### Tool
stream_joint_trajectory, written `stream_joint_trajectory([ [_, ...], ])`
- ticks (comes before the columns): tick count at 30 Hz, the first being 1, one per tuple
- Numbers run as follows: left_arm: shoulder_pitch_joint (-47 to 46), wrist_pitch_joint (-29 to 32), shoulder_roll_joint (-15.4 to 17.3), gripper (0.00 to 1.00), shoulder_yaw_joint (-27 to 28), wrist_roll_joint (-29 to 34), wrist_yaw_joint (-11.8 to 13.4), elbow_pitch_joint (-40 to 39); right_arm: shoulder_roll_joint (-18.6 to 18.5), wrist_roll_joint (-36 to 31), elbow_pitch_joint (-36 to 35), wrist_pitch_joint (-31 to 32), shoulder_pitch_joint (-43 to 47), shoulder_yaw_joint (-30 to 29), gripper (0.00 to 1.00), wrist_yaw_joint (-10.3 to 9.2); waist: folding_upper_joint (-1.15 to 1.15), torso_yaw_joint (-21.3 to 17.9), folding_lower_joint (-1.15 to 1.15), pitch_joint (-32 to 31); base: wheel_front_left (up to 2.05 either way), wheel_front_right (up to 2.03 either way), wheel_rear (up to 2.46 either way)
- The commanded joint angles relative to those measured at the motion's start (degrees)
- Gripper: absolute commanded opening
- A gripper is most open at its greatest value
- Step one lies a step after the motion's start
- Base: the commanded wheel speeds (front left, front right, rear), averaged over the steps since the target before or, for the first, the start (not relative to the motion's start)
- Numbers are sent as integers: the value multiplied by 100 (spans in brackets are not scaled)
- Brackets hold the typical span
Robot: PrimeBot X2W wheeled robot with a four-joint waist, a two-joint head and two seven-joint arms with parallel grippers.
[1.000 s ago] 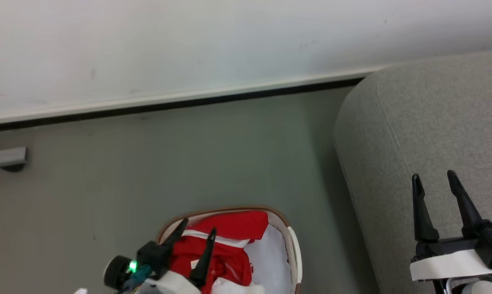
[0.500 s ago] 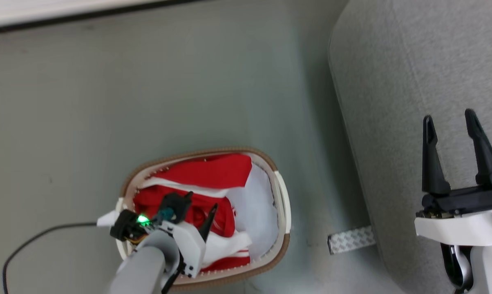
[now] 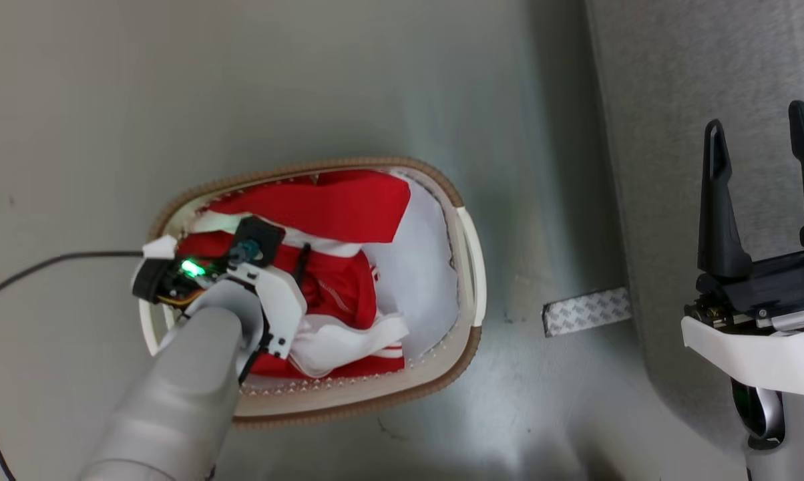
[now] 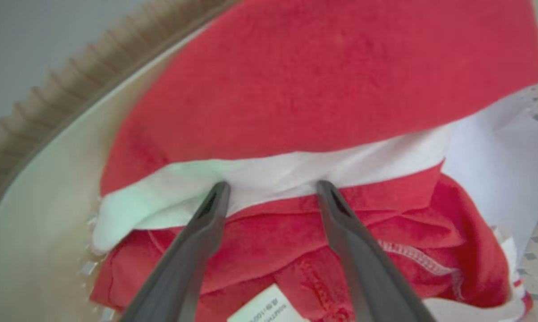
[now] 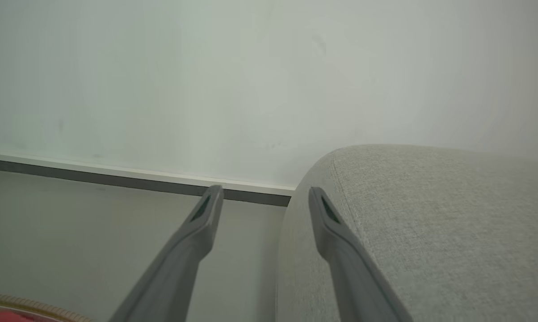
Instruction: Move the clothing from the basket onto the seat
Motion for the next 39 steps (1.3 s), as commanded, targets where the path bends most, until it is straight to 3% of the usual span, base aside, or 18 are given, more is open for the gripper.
stream_joint_trajectory([
  [1, -91, 14, 57, 100, -19, 77, -11, 85, -6, -17, -58, 2, -103, 14, 100, -12, 0, 29, -2, 299, 0, 0, 0],
  [10, -356, -50, -119, 100, -302, 172, -94, 429, -6, -55, -214, 2, 131, 18, 100, -12, 0, -17, -2, 602, 0, 0, 0],
  [11, -372, -57, -141, 69, -345, 183, -122, 451, -7, -60, -226, 2, 143, 12, 100, -12, 0, -17, -2, 618, 0, 0, 0],
  [12, -375, -78, -163, 12, -386, 177, -177, 468, -6, -70, -236, 2, 150, 5, 100, -12, 0, -14, -2, 624, 0, 0, 0],
  [13, -385, -113, -185, 0, -429, 173, -214, 474, -6, -87, -243, 2, 159, -5, 100, -12, 0, -8, -2, 626, 0, 0, 0],
  [21, -173, -412, -319, 0, -476, -158, -401, 407, -7, -25, -27, 1, 162, -19, 100, -12, 0, 202, -2, 202, 0, 0, 0],
  [27, 357, -495, -351, 0, -405, -639, -443, 19, -8, 115, 315, 2, 191, -12, 100, -12, 0, 381, -2, -598, 0, 0, 0],
  [39, 1963, -496, -363, 0, -686, -1909, -450, -1660, -8, 306, 957, 2, 895, 0, 100, -12, 0, 709, -2, -2555, 0, 0, 0],
])
